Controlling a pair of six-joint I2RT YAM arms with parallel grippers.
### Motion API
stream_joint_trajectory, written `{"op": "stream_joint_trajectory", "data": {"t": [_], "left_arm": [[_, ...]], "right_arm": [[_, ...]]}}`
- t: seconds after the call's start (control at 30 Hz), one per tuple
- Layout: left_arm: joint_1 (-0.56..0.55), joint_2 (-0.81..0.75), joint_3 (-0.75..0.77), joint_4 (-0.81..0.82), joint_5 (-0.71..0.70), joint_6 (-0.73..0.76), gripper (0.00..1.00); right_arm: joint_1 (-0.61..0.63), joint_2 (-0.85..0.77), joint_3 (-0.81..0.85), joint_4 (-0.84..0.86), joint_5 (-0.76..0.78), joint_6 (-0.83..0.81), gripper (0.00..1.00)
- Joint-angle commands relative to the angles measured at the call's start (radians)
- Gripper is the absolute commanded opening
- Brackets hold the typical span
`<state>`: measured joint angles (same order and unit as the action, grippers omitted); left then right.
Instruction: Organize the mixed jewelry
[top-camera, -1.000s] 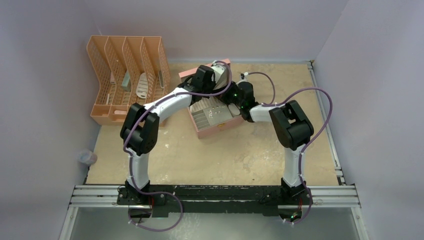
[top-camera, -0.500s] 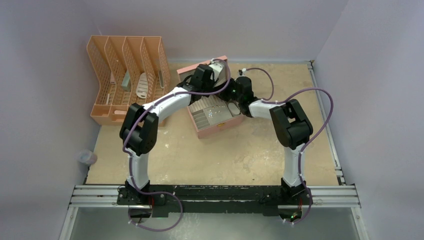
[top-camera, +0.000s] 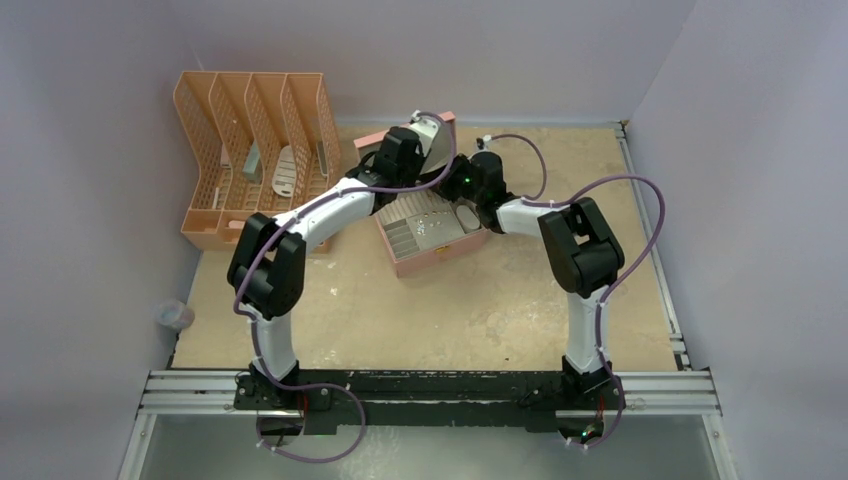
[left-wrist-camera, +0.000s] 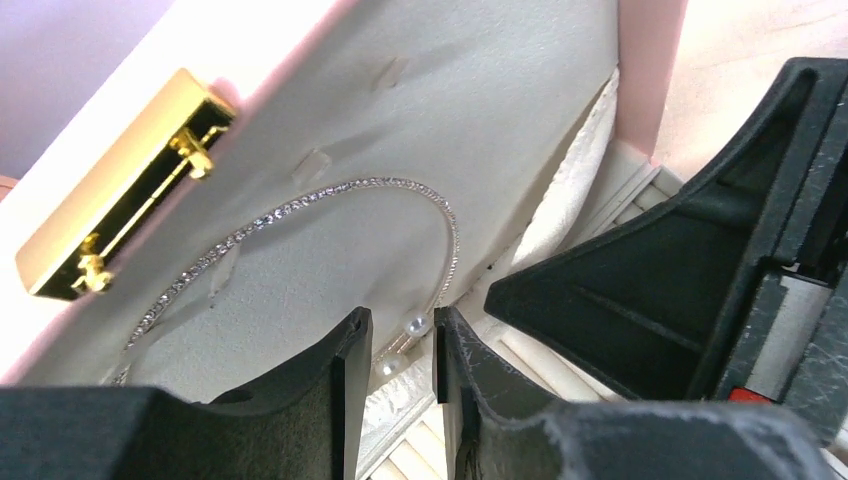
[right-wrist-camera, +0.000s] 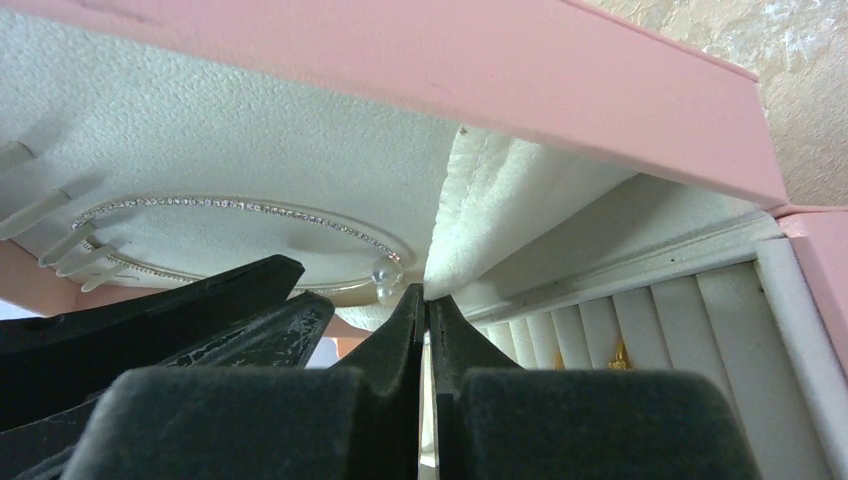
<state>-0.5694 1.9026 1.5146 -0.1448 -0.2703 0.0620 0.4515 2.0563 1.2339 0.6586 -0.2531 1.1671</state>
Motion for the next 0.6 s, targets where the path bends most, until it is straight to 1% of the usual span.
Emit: {"op": "stream_joint_trajectory", "data": {"t": [0.0, 0.2, 0.37, 0.5, 0.57], "left_arm": [[0.008, -0.055, -0.025, 0.069, -0.051, -0.023, 0.27], [0.009, -0.053, -0.039, 0.082, -0.109, -0.032, 0.24], [0.01, -0.047, -0.034, 0.082, -0.136, -0.036, 0.21], [0.01, -0.042, -0.013, 0.068, -0.148, -0.039, 0.21], [0.01, -0.041, -0.008, 0.066, -0.147, -0.037, 0.21]], "right_arm": [[0.013, -0.01, 0.043, 0.052, -0.071, -0.006, 0.03], [0.014, -0.035, 0.028, 0.136, -0.089, -0.001, 0.04], [0.014, -0.059, 0.006, 0.193, -0.106, 0.006, 0.13], [0.015, -0.079, -0.017, 0.202, -0.105, 0.019, 0.22], [0.013, -0.088, -0.025, 0.193, -0.094, 0.029, 0.24]]}}
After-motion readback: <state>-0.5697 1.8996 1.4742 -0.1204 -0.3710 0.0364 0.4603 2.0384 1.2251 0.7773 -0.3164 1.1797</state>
